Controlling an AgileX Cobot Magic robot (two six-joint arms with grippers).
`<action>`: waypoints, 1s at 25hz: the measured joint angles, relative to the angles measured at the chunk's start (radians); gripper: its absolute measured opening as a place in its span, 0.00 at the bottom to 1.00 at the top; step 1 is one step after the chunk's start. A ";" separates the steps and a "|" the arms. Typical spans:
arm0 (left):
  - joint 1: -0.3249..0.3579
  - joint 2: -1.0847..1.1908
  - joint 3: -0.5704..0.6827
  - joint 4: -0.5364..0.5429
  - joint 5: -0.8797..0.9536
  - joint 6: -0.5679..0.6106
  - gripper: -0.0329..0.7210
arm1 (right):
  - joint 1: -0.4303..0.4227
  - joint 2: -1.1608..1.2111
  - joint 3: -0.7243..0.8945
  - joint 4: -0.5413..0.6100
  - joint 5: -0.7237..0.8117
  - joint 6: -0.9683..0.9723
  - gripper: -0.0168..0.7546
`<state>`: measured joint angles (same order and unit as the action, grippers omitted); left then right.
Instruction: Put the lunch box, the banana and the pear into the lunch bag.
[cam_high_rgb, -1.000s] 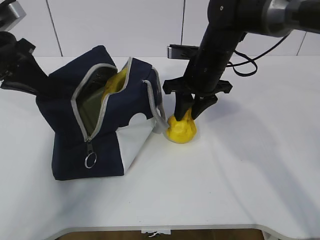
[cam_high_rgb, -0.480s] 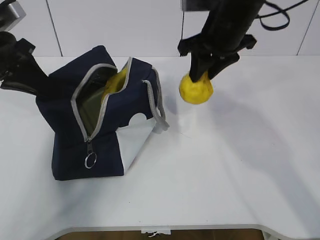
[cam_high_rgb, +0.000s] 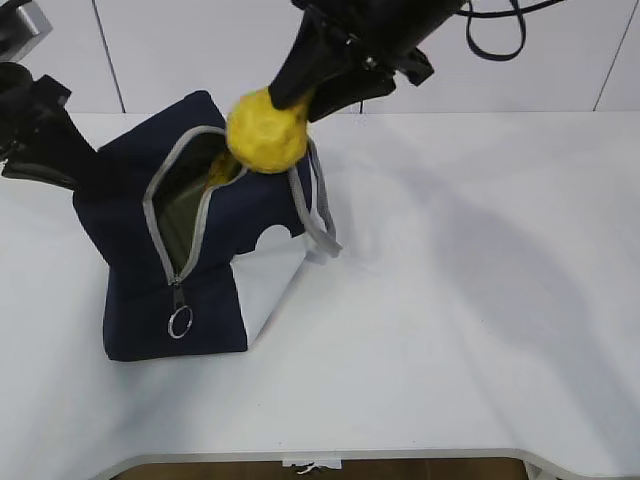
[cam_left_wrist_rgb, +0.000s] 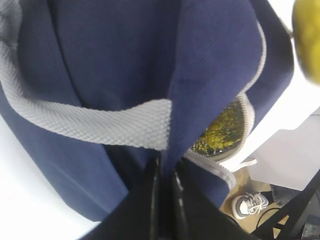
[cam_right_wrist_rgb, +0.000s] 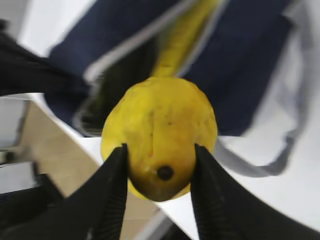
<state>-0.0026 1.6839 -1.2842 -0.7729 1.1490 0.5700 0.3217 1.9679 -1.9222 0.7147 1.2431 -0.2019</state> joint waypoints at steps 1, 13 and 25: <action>0.000 0.000 0.000 0.000 0.000 0.000 0.04 | 0.002 0.008 0.000 0.033 0.000 -0.010 0.41; 0.000 0.000 0.000 -0.070 0.015 0.000 0.04 | 0.016 0.151 -0.002 0.170 -0.101 -0.077 0.41; 0.002 0.000 0.000 -0.181 0.045 -0.001 0.04 | 0.104 0.179 -0.004 0.230 -0.201 -0.169 0.53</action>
<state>-0.0007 1.6839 -1.2842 -0.9541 1.1941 0.5693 0.4253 2.1469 -1.9263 0.9448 1.0424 -0.3708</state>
